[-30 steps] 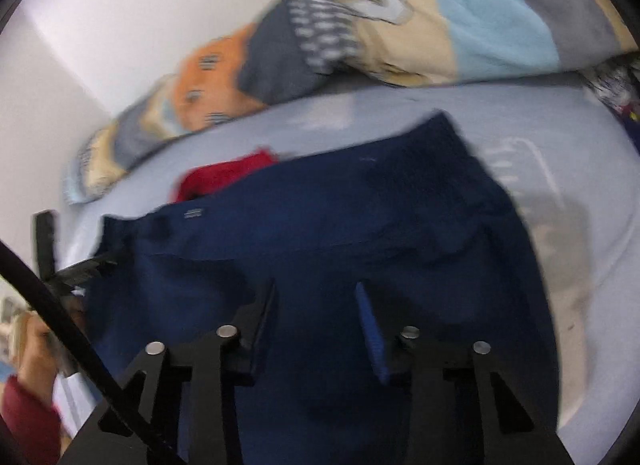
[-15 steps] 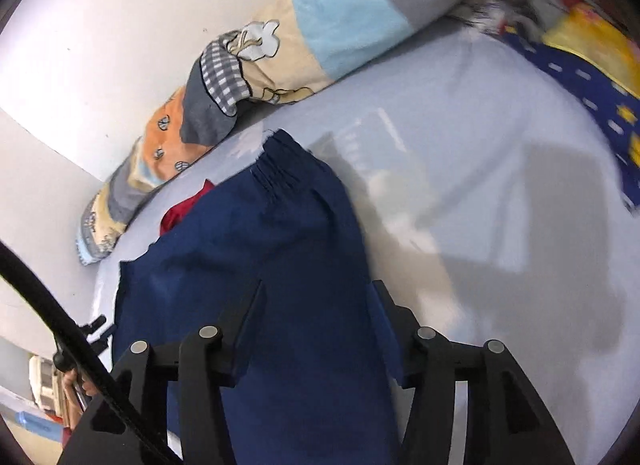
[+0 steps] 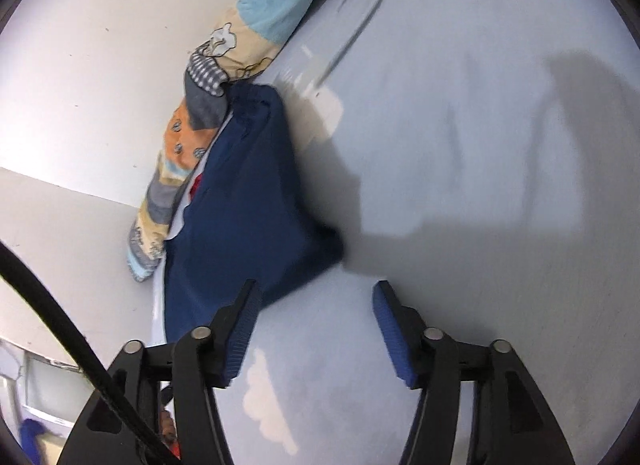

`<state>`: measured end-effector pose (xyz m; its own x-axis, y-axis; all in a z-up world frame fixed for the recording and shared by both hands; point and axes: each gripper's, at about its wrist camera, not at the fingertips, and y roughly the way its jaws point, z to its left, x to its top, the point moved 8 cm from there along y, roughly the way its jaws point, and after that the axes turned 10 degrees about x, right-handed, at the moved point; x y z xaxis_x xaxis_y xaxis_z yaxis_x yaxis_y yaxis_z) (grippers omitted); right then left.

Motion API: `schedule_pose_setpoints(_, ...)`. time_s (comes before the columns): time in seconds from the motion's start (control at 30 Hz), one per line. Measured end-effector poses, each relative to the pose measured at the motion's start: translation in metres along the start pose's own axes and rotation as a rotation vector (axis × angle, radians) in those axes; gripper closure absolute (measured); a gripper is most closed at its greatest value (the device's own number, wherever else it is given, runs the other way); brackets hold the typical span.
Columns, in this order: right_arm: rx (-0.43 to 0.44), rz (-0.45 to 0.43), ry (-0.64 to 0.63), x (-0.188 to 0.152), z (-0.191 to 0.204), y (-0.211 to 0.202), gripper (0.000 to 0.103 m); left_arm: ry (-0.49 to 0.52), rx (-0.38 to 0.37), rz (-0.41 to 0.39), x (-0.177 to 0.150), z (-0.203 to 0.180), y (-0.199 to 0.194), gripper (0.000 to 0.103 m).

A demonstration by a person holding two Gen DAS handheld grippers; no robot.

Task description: Fold large clothes

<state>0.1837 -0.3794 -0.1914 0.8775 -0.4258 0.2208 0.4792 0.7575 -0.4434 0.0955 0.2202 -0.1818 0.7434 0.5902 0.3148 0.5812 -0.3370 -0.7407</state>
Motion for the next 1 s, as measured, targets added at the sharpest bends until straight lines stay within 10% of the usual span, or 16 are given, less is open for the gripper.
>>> schedule_pose_setpoints(0.43, 0.092, -0.004, -0.01, 0.029, 0.035, 0.085, 0.031, -0.121, -0.066, -0.006, 0.087, -0.056, 0.084, 0.008)
schedule_pose_setpoints(0.5, 0.112, 0.033, -0.01, 0.034, 0.046, 0.109, 0.07, -0.171, -0.058, -0.028, 0.1, -0.058, 0.094, 0.037)
schedule_pose_setpoints(0.57, 0.063, 0.018, -0.024, 0.036, 0.047, 0.114, 0.081, -0.157, 0.01, -0.023, 0.101, -0.056, 0.099, 0.08)
schedule_pose_setpoints(0.6, 0.066, 0.01, -0.037, 0.035, 0.051, 0.112, 0.087, -0.157, 0.022, -0.027, 0.099, -0.054, 0.098, 0.085)
schedule_pose_setpoints(1.0, 0.035, 0.041, -0.272, -0.03, 0.111, 0.003, 0.093, 0.064, 0.017, -0.053, 0.006, -0.055, 0.015, 0.087)
